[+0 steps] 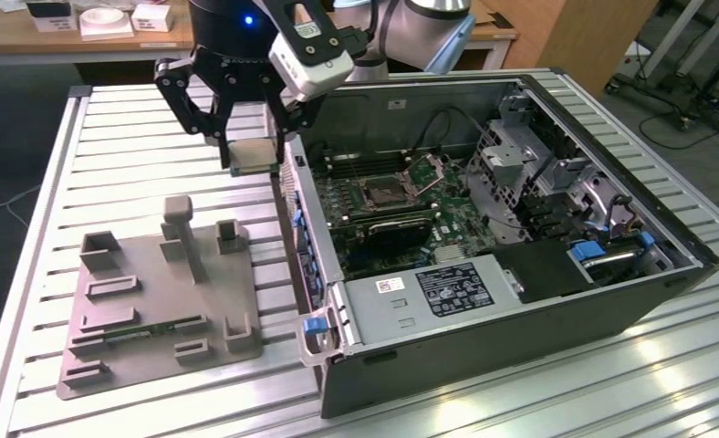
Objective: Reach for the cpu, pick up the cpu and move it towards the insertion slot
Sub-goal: 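Pick up the cpu and move it towards the insertion slot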
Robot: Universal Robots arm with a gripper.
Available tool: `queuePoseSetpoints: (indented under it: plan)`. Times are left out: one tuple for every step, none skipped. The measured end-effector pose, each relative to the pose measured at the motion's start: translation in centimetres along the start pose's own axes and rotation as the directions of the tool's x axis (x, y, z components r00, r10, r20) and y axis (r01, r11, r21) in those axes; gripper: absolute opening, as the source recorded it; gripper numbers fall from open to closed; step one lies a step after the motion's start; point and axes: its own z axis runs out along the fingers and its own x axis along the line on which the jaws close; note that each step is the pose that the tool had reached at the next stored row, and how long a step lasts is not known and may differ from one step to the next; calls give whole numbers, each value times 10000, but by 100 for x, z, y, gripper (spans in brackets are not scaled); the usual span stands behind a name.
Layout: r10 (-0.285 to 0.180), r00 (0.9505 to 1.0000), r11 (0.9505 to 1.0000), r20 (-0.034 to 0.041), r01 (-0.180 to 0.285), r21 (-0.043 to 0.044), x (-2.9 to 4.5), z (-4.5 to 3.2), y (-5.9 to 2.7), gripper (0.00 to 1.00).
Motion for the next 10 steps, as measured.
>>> queuePoseSetpoints:
  plan:
    - [1, 10000, 10000, -1, -1, 1, -5, -1, 0, 55]
    - [0, 10000, 10000, 0, 0, 0, -11, 0, 0, 55]
    - [0, 10000, 10000, 0, 0, 0, -16, 0, 0, 55]
    - [0, 10000, 10000, -1, 0, 1, -21, -1, 0, 55]
    - [0, 10000, 10000, -1, 0, 1, -26, -1, 0, 55]
    - [0, 10000, 10000, 0, 0, 0, -31, -1, 0, 55]
    - [0, 10000, 10000, 0, 0, 0, -36, -1, 0, 55]
    - [0, 10000, 10000, -1, 0, 1, -41, -1, 0, 55]
    - [0, 10000, 10000, 0, 0, 0, -45, -2, 0, 55]
    - [0, 10000, 10000, 0, 0, -1, -50, -1, 0, 55]
